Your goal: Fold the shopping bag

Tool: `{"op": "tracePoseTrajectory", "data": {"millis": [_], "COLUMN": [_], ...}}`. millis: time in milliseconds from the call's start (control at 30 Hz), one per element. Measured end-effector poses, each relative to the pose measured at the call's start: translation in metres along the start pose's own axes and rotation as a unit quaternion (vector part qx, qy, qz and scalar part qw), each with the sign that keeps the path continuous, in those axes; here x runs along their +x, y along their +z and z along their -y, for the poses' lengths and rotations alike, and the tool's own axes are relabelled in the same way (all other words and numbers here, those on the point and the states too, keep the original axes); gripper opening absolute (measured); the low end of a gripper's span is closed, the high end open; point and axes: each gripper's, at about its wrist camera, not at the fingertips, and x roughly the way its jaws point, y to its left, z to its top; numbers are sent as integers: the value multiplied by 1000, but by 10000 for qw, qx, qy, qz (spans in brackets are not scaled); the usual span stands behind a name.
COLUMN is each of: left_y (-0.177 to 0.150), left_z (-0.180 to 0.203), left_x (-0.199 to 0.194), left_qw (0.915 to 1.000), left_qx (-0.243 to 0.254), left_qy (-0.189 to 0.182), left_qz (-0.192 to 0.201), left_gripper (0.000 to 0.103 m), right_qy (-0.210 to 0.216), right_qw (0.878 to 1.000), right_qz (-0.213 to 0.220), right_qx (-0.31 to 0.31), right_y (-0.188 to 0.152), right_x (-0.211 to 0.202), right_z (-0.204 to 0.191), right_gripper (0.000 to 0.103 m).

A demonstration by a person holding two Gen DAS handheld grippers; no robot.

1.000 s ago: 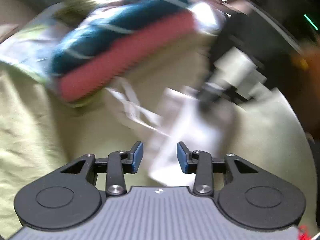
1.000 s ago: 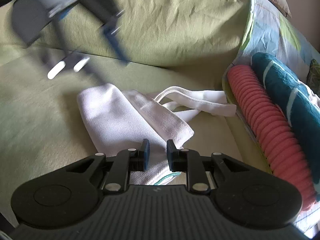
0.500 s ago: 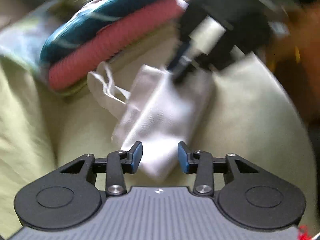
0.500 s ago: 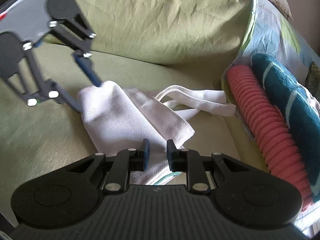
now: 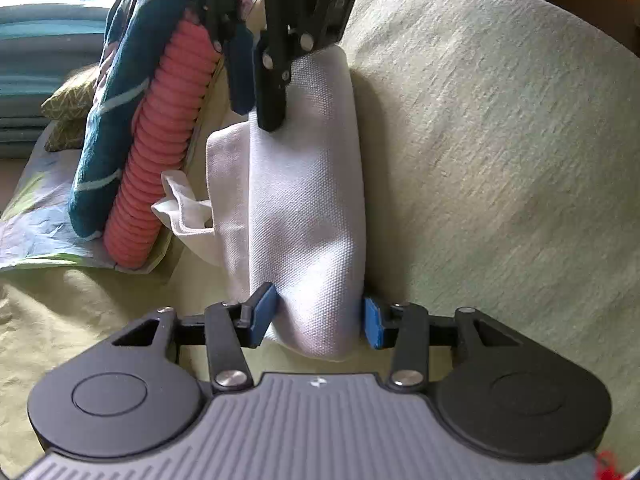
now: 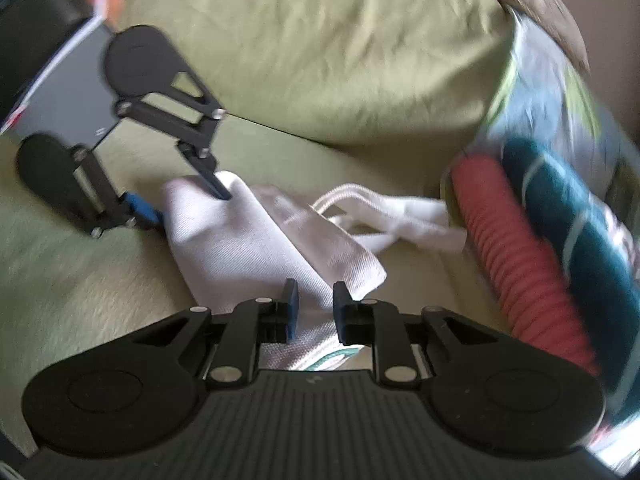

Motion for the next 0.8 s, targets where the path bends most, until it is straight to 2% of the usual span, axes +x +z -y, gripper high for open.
{"op": "tracePoseTrajectory", "data": {"millis": [33, 67, 100, 167, 267, 333, 400, 433, 467, 533, 667, 800], "left_y": [0, -1, -2, -5, -7, -8, -10, -9, -9, -12, -14, -15], "left_z": [0, 0, 0, -1, -4, -6, -9, -14, -20, -26, -40, -56], "left_x": [-3, -5, -9, -14, -16, -16, -16, -12, -8, -6, -1, 3], "left_qw": [10000, 10000, 9999, 9998, 9995, 9992, 9985, 9979, 9972, 9952, 9894, 9782], "left_qx": [-24, -39, -53, -145, -213, -270, -381, -463, -553, -736, -1133, -1715], "left_qy": [-33, -63, -88, -161, -243, -295, -376, -425, -475, -600, -863, -1139], "left_qz": [0, 5, 16, 46, 72, 97, 141, 160, 184, 245, 278, 260], "left_gripper": [50, 50, 50, 50, 50, 50, 50, 50, 50, 51, 52, 52], "right_qy": [22, 75, 139, 228, -89, -438, -700, -711, -698, -663, -474, -218], "right_qw": [9998, 9991, 9975, 9915, 9721, 9511, 9273, 9198, 9159, 9211, 9467, 9603], "right_qz": [63, 151, 237, 247, 355, 424, 544, 630, 647, 638, 513, 341], "right_qx": [-179, -388, -648, -1258, -2318, -3027, -3636, -3807, -3899, -3782, -3143, -2760], "right_y": [-1, -3, -6, -15, -35, -45, -54, -55, -55, -51, -38, -29], "right_x": [-7, -15, -22, -30, -27, -15, -5, -2, 2, 11, 25, 30], "right_z": [-3, -6, -10, -20, -38, -48, -57, -60, -62, -59, -46, -37], "right_gripper": [21, 32, 48, 65, 65, 63, 56, 53, 45, 47, 48, 44]}}
